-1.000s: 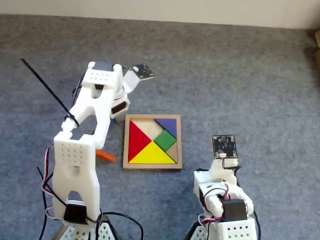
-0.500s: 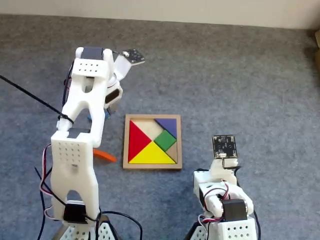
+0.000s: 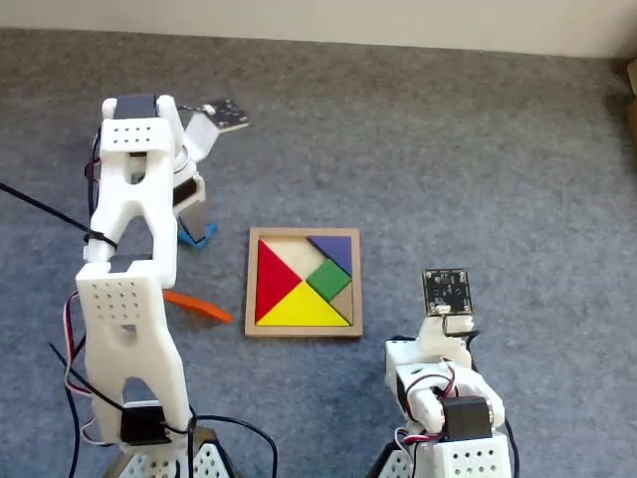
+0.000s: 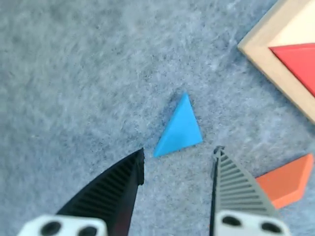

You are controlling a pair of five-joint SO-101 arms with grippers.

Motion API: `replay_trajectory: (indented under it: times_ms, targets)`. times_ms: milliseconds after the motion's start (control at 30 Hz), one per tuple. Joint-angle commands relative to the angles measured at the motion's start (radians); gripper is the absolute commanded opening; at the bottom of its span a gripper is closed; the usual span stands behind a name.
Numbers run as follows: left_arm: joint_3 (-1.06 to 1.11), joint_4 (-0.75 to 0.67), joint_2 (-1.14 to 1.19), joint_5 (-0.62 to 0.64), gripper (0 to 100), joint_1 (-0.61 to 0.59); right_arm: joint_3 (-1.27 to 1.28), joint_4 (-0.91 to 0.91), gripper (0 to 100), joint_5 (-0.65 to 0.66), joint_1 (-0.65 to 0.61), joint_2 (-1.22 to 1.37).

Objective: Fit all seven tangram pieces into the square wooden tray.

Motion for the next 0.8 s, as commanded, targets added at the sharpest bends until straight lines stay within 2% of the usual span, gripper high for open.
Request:
replay_trajectory:
  times_ms: [0,133,600,767]
  targets:
    - [-0.022,0.014,-0.016,-0.029,23,-0.007,0.148,-0.028,0.6,-0.002,0.013,-0.018]
    - [0.061,0.0,-0.016,-0.091,22,-0.005,0.148,-0.028,0.6,-0.002,0.013,-0.018]
    - [0.266,-0.262,-0.018,-0.086,22,-0.012,0.148,-0.028,0.6,-0.002,0.013,-0.018]
    - [0.275,-0.284,-0.018,-0.057,15,-0.005,0.148,-0.028,0.6,-0.002,0.013,-0.018]
